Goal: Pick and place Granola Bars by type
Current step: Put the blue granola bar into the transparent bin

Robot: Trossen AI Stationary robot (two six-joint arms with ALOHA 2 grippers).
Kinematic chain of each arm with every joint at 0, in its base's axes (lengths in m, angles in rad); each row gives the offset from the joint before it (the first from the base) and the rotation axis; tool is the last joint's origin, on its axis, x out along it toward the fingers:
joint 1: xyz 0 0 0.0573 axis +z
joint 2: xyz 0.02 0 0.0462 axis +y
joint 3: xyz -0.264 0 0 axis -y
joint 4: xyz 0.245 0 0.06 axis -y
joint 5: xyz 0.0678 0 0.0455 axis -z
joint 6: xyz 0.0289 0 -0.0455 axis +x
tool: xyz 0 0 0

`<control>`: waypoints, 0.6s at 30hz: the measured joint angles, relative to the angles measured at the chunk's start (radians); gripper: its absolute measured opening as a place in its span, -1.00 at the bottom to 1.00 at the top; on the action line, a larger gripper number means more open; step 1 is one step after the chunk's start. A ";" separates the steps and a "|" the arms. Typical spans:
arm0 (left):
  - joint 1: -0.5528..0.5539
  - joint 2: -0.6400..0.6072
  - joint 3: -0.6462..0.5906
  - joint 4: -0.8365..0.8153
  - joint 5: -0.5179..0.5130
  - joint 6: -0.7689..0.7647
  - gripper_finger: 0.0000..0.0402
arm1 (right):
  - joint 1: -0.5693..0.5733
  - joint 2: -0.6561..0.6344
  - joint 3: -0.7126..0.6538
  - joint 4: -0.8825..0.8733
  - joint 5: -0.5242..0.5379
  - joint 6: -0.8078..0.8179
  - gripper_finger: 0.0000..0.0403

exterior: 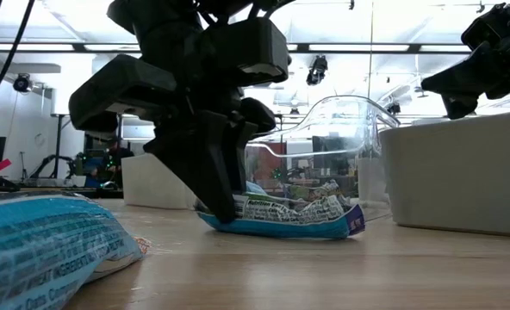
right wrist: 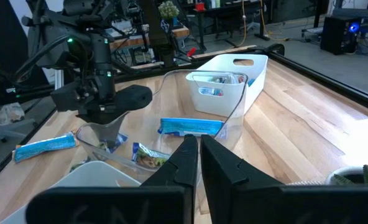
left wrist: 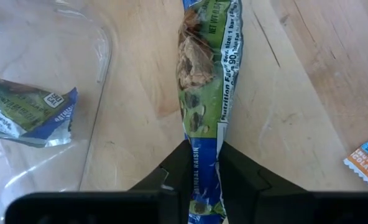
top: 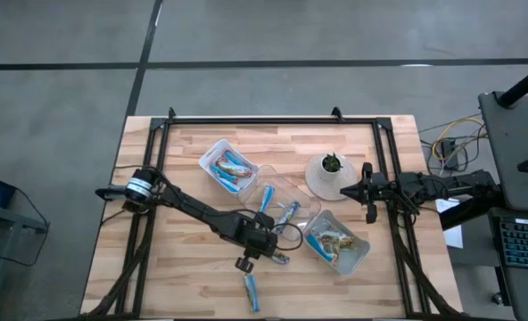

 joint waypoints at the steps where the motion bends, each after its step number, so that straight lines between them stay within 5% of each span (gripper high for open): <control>1: 0.000 0.000 0.004 -0.005 0.000 0.000 -0.75 | 0.000 0.000 0.000 0.000 0.000 0.000 -0.94; 18: 0.000 -0.017 0.053 -0.095 -0.001 0.004 -0.75 | 0.000 0.000 0.000 0.000 0.000 0.000 -0.94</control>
